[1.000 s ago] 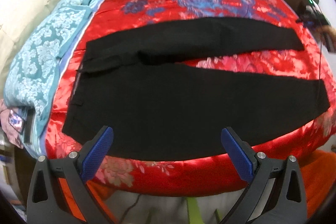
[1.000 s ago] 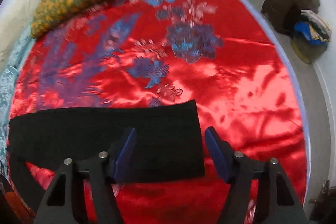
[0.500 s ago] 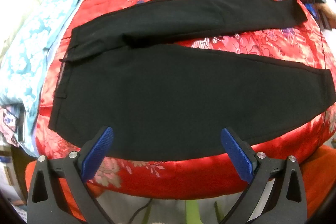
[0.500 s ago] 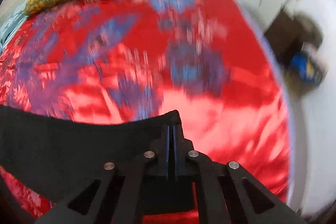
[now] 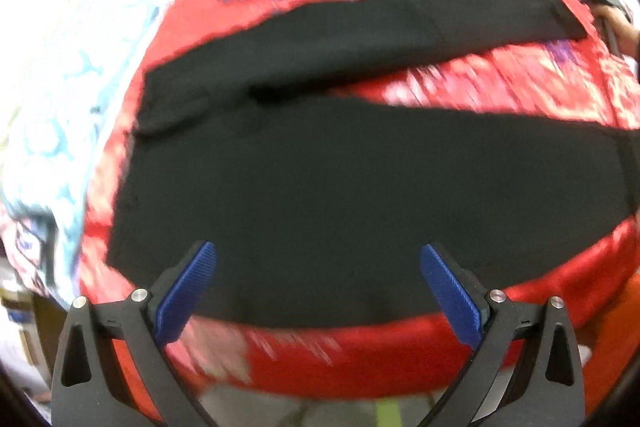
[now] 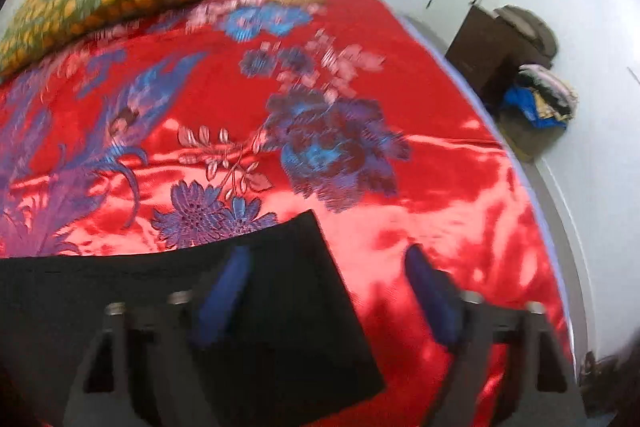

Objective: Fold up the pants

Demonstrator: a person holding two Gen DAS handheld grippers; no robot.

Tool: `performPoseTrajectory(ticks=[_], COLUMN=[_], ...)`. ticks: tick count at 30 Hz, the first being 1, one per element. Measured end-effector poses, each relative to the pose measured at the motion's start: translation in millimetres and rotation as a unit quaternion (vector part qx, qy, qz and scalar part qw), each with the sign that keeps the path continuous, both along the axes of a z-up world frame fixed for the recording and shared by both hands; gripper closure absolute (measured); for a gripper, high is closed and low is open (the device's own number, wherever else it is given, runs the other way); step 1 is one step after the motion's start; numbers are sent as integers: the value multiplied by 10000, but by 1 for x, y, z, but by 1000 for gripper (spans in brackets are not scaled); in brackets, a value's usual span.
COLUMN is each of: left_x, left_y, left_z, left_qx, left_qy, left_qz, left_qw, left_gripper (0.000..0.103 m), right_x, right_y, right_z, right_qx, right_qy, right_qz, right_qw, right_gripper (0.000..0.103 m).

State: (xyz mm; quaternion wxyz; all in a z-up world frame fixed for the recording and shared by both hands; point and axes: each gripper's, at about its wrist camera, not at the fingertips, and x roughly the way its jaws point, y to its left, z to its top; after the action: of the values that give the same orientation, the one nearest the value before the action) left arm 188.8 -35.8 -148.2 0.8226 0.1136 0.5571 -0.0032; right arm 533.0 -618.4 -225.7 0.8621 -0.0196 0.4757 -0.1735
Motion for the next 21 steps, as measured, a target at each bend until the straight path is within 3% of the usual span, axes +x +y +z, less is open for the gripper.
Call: performPoseTrajectory(ticks=[4,6,9,10,11,13,15,17,21], left_x=[36,53,72,72,69,64,59,66,110], left_y=[31,50,91,113,132,158,169,171,169], left_z=[-18,-47,-96,-103,-100,-93,-79,-55,-29], left_qx=[121,268,693,320,-88,-425,-493,-520,-657], left_qy=[-544,-441,82,159,154,222,31,-457,-1015], left_qz=[108,244,711,925,1169,1548,1670,1460,1126], left_qw=[9984,9984,9950,9951,9930,9868,9847,9869,9862], left_gripper=[1,1,0,0,0,0,1,1,1], right_x=[-50,-84,-146,-168,-192,-229,-272,-308,-355], right_y=[10,18,38,48,59,79,105,129,180], right_z=[49,73,103,110,116,117,110,98,59], right_qx=[178,409,709,773,836,951,1123,1231,1506], right_qy=[-459,-701,-915,-939,-933,-883,-767,-716,-461], right_qz=[-129,-183,-147,-99,-47,43,76,115,202], right_qw=[9987,9965,9932,9925,9921,9915,9907,9897,9873], right_gripper=[19,17,7,5,4,3,3,2,2])
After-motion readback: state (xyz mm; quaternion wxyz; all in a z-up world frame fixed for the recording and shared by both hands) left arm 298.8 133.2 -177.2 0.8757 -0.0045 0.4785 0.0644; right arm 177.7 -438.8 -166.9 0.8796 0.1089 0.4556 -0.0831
